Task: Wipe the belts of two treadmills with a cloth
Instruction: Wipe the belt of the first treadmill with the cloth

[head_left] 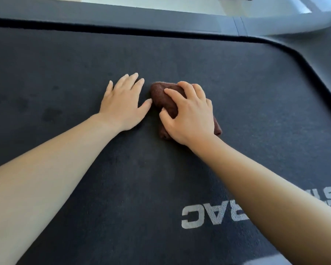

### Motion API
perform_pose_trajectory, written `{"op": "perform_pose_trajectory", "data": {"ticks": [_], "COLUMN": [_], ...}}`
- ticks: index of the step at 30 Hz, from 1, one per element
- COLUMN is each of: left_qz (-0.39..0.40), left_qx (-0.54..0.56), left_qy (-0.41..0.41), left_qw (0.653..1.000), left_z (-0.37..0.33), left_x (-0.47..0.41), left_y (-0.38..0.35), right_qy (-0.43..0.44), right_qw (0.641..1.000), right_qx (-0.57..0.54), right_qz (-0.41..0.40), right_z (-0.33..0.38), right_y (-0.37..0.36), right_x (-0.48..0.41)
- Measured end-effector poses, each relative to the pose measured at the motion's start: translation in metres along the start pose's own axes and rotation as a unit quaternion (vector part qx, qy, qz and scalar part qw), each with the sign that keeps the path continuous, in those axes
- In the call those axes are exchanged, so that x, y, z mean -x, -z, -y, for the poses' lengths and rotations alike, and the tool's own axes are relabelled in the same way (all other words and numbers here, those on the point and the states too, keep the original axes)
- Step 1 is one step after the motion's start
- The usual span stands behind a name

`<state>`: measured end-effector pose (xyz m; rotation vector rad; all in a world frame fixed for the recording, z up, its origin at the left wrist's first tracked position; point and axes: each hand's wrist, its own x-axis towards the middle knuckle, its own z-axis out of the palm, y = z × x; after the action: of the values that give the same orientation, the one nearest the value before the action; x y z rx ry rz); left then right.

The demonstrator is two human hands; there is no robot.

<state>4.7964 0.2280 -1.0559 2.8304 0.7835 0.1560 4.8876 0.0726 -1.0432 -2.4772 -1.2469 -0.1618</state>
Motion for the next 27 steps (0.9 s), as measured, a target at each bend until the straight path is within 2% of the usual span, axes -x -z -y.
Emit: {"op": "perform_pose_trajectory", "data": {"ticks": [7,13,27], "left_qz": [0.017,-0.028,-0.014], "left_qx": [0.018,0.020,0.039], "left_qy": [0.018,0.014,0.029], "left_qw": [1.000,0.999,0.999], "left_z": [0.019,0.022,0.020], "left_x": [-0.077,-0.077,-0.078], "left_y": [0.005,-0.002,0.000], "right_qy": [-0.017,-0.028,-0.030], "right_qw": [1.000,1.000,0.999], "right_qx": [0.016,0.015,0.011], "right_qz": [0.002,-0.003,-0.003], "right_z": [-0.009,-0.015,-0.016], "right_y": [-0.022,-0.034,-0.055], "right_x": [-0.093,-0.133,-0.220]}}
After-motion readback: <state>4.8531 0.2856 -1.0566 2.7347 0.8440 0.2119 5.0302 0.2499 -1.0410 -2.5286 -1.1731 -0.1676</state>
